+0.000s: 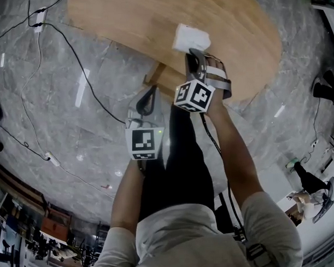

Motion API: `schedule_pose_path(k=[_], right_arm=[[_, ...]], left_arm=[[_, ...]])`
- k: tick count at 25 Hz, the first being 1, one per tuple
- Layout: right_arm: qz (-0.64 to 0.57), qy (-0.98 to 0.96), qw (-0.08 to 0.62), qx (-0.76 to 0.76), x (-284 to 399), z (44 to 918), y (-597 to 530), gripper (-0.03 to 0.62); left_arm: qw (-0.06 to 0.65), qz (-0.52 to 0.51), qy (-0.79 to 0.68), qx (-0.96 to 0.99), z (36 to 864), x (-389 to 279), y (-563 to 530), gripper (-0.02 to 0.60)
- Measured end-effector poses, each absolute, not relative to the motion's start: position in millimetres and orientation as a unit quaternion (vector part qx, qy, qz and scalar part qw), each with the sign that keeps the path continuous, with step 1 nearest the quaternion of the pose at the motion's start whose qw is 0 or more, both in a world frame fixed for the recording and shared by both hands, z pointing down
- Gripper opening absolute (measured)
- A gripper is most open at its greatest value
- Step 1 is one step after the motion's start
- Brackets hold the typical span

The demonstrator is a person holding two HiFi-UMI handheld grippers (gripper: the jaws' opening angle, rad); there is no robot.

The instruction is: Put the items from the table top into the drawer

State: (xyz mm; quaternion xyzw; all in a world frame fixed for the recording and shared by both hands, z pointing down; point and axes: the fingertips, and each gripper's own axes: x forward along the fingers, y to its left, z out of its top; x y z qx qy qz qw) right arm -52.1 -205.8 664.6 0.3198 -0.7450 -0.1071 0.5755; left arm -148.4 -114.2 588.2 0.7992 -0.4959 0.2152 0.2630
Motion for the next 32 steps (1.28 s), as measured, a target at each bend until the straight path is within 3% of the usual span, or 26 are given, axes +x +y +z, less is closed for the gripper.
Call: schedule_pose_path(k=[7, 15, 32], right_arm=[[-0.071, -0.741, 0.562, 0.361, -85.5, 641.3, -130.2, 0.063], [-0.047, -0.734, 0.564, 0.376, -77.6, 629.3, -78.4, 0.063], [0.019, -0.755, 0.553, 0.353, -86.2, 674.3, -19.2, 0.063]], left_arm=[[0.243, 0.229, -0.464, 0.821, 577.6, -181.6, -54.3, 0.017], [0.246, 0.227, -0.447, 0.83, 583.7, -181.3, -31.0, 0.018], [0.248, 0.26, -0.446, 0.819, 620.5, -187.7, -10.0, 0.017]])
